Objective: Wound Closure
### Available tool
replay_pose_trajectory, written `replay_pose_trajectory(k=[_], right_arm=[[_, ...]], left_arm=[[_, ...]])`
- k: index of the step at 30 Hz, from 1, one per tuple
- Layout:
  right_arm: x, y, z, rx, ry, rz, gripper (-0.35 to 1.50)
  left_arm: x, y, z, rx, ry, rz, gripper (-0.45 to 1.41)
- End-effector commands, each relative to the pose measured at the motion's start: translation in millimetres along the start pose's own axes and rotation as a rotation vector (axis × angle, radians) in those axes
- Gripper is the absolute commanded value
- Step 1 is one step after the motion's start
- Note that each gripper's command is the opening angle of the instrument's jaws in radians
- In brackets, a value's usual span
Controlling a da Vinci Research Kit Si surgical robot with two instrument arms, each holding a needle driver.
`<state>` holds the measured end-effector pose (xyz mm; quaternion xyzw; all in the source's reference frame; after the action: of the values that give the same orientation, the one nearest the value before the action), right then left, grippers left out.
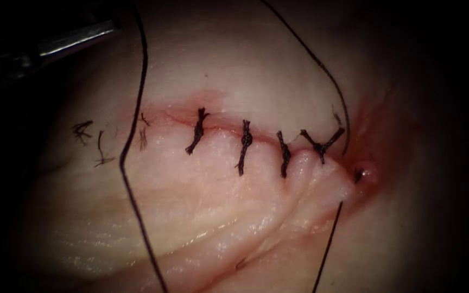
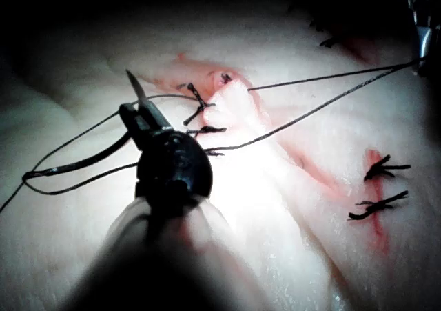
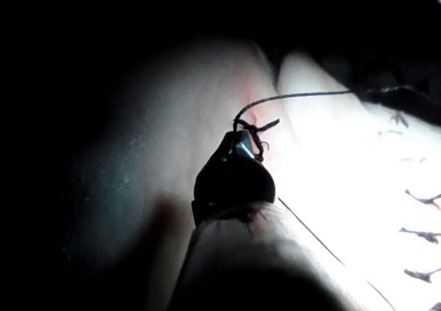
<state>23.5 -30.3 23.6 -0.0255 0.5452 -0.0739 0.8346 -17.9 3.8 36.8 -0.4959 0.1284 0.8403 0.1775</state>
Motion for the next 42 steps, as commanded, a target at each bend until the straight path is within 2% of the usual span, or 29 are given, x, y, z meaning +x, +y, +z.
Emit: replay_pose_trajectory(k=[1,2,4,6,8,13,16,19,24,29,31,32,33,35,36,42], right_arm=[[-1.3,1.3,0.1,-0.057,-0.017,0.014,1.3],[-2.0,2.1,-0.5,-0.097,-0.021,0.004,1.4],[-3.1,3.1,-1.7,-0.155,-0.04,-0.012,1.47],[-4.3,4.3,-3.1,-0.182,-0.058,-0.028,1.47],[-5.4,5.1,-4.3,-0.204,-0.063,-0.043,1.47],[-8.5,6.5,-5.5,-0.239,-0.095,-0.05,1.47],[-10.5,7.1,-5.0,-0.249,-0.119,-0.057,1.47],[-13.8,8.3,-3.6,-0.269,-0.152,-0.051,1.47],[-17.4,8.9,-1.0,-0.261,-0.168,-0.061,1.47],[-19.7,8.7,1.2,-0.25,-0.194,-0.074,1.38],[-20.0,8.8,1.4,-0.253,-0.197,-0.074,1.27],[-20.0,8.8,1.4,-0.251,-0.199,-0.074,1.03],[-20.1,8.7,1.4,-0.244,-0.2,-0.075,0.76],[-20.0,8.6,1.2,-0.207,-0.212,-0.076,-0.2],[-19.9,8.6,0.9,-0.17,-0.227,-0.076,-0.35],[-18.1,6.7,-0.5,-0.137,-0.222,-0.087,-0.35]], left_arm=[[-0.3,-0.1,0.7,0.003,0.0,0.013,-0.45],[-0.5,-0.3,0.7,0.004,0.0,0.031,-0.45],[-0.8,-0.6,0.7,0.007,-0.005,0.062,-0.45],[-1.3,-1.1,0.5,0.043,-0.056,0.17,-0.45],[-2.0,-1.9,0.2,0.091,-0.156,0.264,-0.45],[-3.6,-3.2,-0.6,0.122,-0.229,0.342,-0.45],[-4.2,-3.8,-0.7,0.139,-0.278,0.403,-0.45],[-4.6,-4.2,-0.7,0.156,-0.319,0.45,-0.45],[-4.8,-4.0,-0.4,0.162,-0.323,0.451,-0.45],[-4.9,-3.7,-0.2,0.157,-0.306,0.453,-0.45],[-4.9,-3.6,-0.1,0.156,-0.303,0.453,-0.45],[-4.9,-3.6,-0.1,0.157,-0.303,0.453,-0.45],[-4.9,-3.6,-0.1,0.159,-0.302,0.452,-0.45],[-4.9,-3.5,-0.1,0.154,-0.296,0.454,-0.45],[-4.9,-3.5,0.0,0.152,-0.291,0.454,-0.45],[-4.7,-3.0,0.7,0.133,-0.258,0.446,-0.45]])
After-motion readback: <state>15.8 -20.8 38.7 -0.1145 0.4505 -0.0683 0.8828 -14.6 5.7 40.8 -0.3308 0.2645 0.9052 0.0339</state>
